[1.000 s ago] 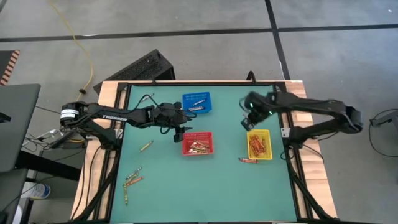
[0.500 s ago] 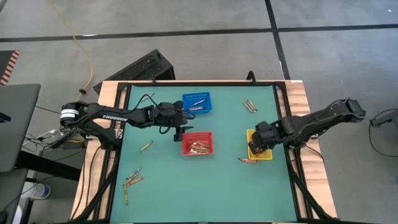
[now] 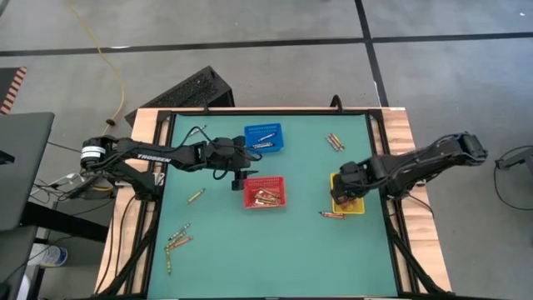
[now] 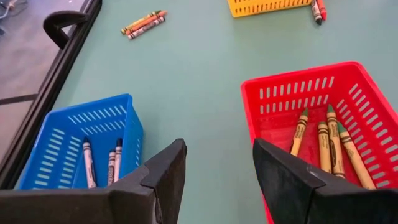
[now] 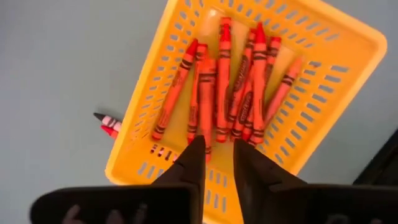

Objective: Sort crayons
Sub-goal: Put the orange crayon into the yellow bin, then put the green crayon into the red bin

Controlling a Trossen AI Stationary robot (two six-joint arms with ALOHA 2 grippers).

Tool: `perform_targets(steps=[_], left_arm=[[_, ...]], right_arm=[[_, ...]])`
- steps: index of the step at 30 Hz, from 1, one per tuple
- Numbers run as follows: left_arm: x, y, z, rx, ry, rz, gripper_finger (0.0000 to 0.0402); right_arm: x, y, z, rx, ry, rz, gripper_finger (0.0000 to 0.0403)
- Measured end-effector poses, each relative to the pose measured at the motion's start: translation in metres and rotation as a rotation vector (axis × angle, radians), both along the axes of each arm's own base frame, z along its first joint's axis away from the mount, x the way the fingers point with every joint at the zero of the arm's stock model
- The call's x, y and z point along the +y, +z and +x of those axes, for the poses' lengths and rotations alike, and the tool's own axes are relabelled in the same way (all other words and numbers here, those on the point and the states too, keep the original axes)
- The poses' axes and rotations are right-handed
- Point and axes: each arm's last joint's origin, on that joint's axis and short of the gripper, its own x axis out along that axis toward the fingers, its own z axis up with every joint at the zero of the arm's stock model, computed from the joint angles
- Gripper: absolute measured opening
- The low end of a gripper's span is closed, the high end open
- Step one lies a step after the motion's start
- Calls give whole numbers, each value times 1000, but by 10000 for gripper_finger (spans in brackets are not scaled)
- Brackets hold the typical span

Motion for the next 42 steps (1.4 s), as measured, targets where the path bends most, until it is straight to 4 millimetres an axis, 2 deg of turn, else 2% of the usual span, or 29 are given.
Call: perform_targets(steps=[8, 11, 16, 21, 28, 31, 36, 42], left_arm=[[0, 0, 0, 4, 1, -2, 176], [0, 0, 0, 2, 1, -2, 176], [0, 0, 0, -7, 10, -18, 176], [0, 0, 0, -4, 26, -48, 176], [0, -1, 0, -5, 36, -57, 176], [0, 0, 0, -8, 48, -68, 176], [0, -1, -1, -2, 59, -86, 176], [1, -2, -1, 9, 78, -79, 176]], right_arm=[[-18, 17, 7, -57, 65, -40, 87], [-36, 20, 9, -60, 87, -109, 86], [-77, 16, 13, -59, 123, -167, 86], [-122, 5, 17, -59, 155, -198, 86], [-190, -28, 13, 58, 202, -169, 85], [-214, -37, 10, 97, 211, -146, 85], [-237, -51, 7, 137, 231, -114, 85], [-245, -67, 9, 158, 260, -84, 85]])
